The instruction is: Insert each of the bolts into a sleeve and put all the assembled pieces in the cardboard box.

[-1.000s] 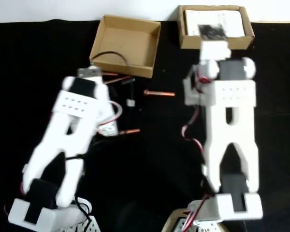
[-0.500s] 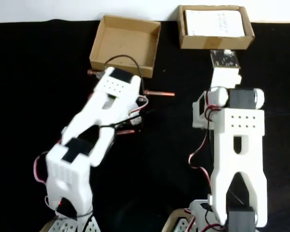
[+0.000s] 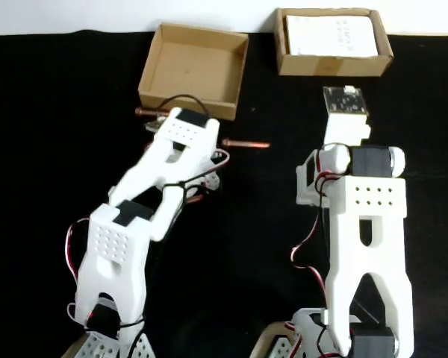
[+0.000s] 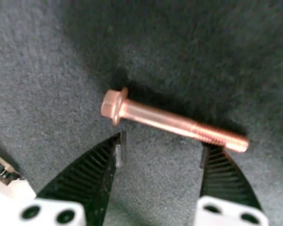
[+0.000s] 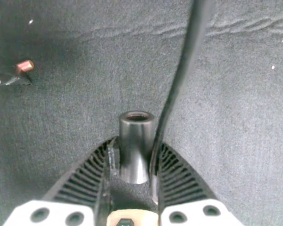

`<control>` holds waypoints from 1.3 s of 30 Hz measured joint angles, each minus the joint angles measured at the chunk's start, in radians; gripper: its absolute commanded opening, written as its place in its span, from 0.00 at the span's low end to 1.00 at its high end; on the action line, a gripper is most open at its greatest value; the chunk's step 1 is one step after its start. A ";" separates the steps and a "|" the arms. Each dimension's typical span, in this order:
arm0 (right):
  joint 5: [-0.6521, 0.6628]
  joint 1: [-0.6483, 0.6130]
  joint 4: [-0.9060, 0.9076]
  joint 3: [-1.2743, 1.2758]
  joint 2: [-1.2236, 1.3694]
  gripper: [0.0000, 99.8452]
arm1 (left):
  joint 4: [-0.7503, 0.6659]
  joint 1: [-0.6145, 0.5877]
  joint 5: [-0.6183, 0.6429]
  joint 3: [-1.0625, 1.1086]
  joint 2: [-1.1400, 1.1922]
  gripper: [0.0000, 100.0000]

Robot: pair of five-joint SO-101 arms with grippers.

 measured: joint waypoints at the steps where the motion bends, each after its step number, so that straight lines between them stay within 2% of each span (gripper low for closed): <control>1: 0.000 0.000 0.000 0.000 0.000 0.01 | 0.000 -0.008 0.000 0.000 0.000 0.26; 5: 0.000 0.000 0.000 0.000 0.000 0.01 | 0.000 -0.037 0.000 -0.009 0.003 0.27; 11: 0.000 0.000 -0.021 0.006 0.000 0.01 | 0.084 -0.103 0.000 -0.061 0.006 0.27; 22: 0.000 0.000 -0.038 0.037 0.000 0.01 | 0.089 -0.101 0.008 -0.031 -0.114 0.27; 39: 0.000 0.000 -0.124 0.117 0.000 0.01 | -0.041 -0.104 0.172 -0.032 0.025 0.27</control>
